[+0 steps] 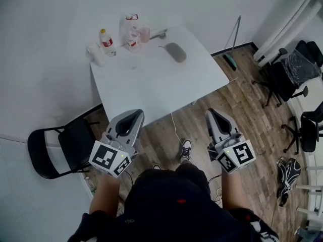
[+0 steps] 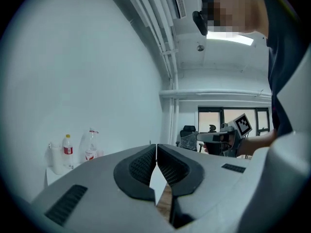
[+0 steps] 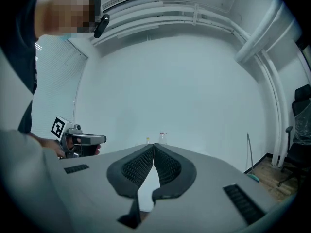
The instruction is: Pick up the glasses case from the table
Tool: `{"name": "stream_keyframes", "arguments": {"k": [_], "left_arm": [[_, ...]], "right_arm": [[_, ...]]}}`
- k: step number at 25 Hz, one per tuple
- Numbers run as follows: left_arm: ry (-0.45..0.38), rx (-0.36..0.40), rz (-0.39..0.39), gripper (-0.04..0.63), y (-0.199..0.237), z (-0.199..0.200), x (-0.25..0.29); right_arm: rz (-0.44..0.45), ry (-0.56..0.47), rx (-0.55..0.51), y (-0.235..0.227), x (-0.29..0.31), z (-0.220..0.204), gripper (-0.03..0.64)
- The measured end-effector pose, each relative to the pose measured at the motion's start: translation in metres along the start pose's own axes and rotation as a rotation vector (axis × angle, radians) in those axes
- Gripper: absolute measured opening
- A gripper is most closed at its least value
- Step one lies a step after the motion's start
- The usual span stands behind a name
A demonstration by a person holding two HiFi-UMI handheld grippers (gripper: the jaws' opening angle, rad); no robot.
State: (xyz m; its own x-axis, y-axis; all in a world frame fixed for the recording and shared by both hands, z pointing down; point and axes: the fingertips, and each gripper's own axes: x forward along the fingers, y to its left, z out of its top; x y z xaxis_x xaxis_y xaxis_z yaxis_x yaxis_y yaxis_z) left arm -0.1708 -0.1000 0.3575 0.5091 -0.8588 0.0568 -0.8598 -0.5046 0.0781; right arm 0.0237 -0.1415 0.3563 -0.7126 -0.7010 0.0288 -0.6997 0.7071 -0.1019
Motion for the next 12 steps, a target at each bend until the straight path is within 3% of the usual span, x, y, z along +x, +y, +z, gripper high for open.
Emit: {"name": "stream_keyframes", "arguments": {"k": [12], "left_arm": [[0.026, -0.013, 0.131, 0.026, 0.024, 0.009, 0.143]], "right_arm": [[0.13, 0.033, 0.028, -0.149, 0.087, 0.003, 0.02]]}}
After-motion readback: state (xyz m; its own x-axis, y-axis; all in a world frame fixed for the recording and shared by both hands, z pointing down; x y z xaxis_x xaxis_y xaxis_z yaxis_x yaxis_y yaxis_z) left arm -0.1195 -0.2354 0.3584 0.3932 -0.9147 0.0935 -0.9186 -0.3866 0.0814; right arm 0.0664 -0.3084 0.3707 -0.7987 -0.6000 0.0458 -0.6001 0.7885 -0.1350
